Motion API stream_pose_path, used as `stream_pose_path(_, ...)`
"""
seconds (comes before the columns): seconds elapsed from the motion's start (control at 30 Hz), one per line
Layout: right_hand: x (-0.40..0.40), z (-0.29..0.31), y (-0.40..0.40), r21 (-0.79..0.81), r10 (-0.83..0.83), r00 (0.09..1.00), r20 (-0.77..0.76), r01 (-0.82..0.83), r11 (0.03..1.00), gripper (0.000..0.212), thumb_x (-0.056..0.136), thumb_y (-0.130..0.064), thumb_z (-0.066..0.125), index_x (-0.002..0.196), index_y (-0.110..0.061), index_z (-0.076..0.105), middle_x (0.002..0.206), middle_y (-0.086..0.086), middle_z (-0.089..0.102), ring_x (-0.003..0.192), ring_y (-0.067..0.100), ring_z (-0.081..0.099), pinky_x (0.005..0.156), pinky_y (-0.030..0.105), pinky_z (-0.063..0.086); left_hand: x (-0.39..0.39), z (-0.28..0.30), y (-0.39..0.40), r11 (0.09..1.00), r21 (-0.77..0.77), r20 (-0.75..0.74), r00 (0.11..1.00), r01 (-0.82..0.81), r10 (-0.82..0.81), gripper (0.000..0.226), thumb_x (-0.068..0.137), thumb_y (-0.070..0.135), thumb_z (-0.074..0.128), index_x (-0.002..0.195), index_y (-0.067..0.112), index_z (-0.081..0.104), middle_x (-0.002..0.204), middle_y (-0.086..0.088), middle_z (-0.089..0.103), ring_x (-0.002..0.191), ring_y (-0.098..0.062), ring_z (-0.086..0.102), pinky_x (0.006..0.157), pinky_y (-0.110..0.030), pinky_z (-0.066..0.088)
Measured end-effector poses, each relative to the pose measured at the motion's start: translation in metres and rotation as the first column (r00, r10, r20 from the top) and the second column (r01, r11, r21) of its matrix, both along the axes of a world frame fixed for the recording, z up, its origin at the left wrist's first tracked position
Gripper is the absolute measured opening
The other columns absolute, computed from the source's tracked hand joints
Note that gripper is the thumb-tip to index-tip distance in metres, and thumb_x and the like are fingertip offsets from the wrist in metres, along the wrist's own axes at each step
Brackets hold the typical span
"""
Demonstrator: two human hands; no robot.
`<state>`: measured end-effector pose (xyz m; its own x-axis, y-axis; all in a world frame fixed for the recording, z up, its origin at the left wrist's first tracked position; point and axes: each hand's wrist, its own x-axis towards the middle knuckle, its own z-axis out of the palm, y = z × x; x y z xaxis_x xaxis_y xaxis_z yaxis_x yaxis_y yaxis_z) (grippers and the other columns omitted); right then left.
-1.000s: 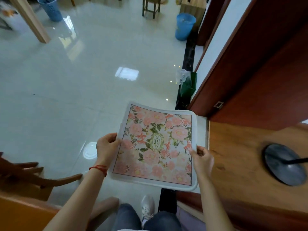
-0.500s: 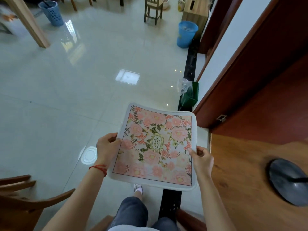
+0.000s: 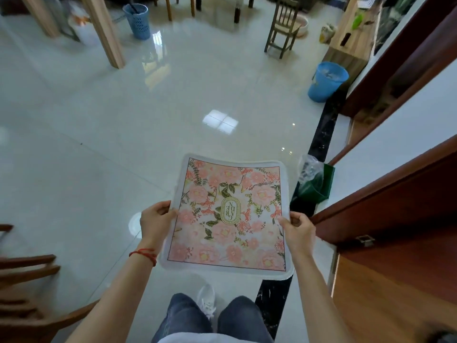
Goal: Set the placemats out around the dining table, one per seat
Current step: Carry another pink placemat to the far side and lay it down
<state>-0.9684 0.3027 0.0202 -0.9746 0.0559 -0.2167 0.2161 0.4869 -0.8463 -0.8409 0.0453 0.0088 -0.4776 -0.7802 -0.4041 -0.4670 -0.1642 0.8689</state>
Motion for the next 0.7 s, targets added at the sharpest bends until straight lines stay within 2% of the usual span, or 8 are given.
stream_pose_path(0.1,-0.03,0.003,-0.034,0.001,0.111,0.993,-0.024,-0.111,0.994,0.016,0.077,-0.009,0.071,0.086,-0.011,0.058,0.076,0.0,0.059,0.065,0.002,0.053,0.052,0.005,0.04,-0.004,-0.001,-0.02,0.995,0.012,-0.018,0.995,-0.102,0.102,0.025,0.077,-0.004,0.064,0.101,0.001,0.068,0.093,-0.012,0.069,0.082,-0.026,0.065,0.083,-0.039,0.054)
stream_pose_path(0.23,-0.067,-0.001,-0.087,-0.007,0.285,0.959,-0.011,-0.285,0.959,0.016,0.077,-0.011,0.071,0.09,-0.007,0.063,0.077,-0.001,0.061,0.069,0.009,0.057,0.06,0.016,0.043,-0.007,0.0,-0.045,0.969,-0.025,-0.008,0.969,-0.245,0.245,0.024,0.076,-0.002,0.067,0.099,0.002,0.069,0.092,-0.01,0.068,0.082,-0.024,0.063,0.084,-0.036,0.052)
stream_pose_path(0.37,-0.102,-0.001,-0.146,-0.038,0.443,0.896,-0.016,-0.444,0.895,0.016,0.075,-0.009,0.072,0.088,-0.007,0.064,0.074,-0.006,0.061,0.068,0.006,0.058,0.058,0.013,0.045,-0.007,0.004,-0.068,0.913,-0.038,-0.01,0.914,-0.406,0.406,0.028,0.073,-0.004,0.068,0.101,-0.001,0.068,0.091,-0.007,0.066,0.08,-0.022,0.061,0.078,-0.028,0.048)
stream_pose_path(0.43,-0.118,-0.001,-0.175,-0.048,0.512,0.859,-0.019,-0.513,0.857,0.015,0.074,-0.008,0.072,0.087,-0.007,0.065,0.074,-0.004,0.063,0.068,0.01,0.06,0.056,0.01,0.046,-0.006,0.006,-0.077,0.875,-0.048,-0.009,0.876,-0.482,0.482,0.031,0.073,-0.005,0.068,0.104,-0.003,0.066,0.093,-0.008,0.065,0.082,-0.021,0.06,0.071,-0.022,0.048)
stream_pose_path(0.6,-0.141,0.0,-0.249,-0.075,0.665,0.746,0.026,-0.662,0.746,0.017,0.074,-0.01,0.072,0.089,-0.007,0.065,0.081,0.003,0.067,0.075,0.018,0.064,0.067,0.028,0.053,0.001,0.006,-0.103,0.77,-0.069,-0.007,0.772,-0.634,0.635,0.032,0.075,-0.007,0.065,0.107,-0.006,0.064,0.095,-0.01,0.064,0.086,-0.022,0.059,0.061,-0.014,0.049)
stream_pose_path(0.7,-0.142,0.0,-0.291,-0.078,0.738,0.674,0.043,-0.734,0.675,0.017,0.074,-0.013,0.071,0.089,-0.009,0.064,0.083,0.004,0.068,0.076,0.018,0.065,0.069,0.033,0.055,0.01,0.012,-0.116,0.701,-0.064,-0.015,0.703,-0.71,0.711,0.032,0.076,-0.009,0.064,0.108,-0.007,0.062,0.099,-0.013,0.064,0.085,-0.02,0.058,0.07,-0.021,0.049)
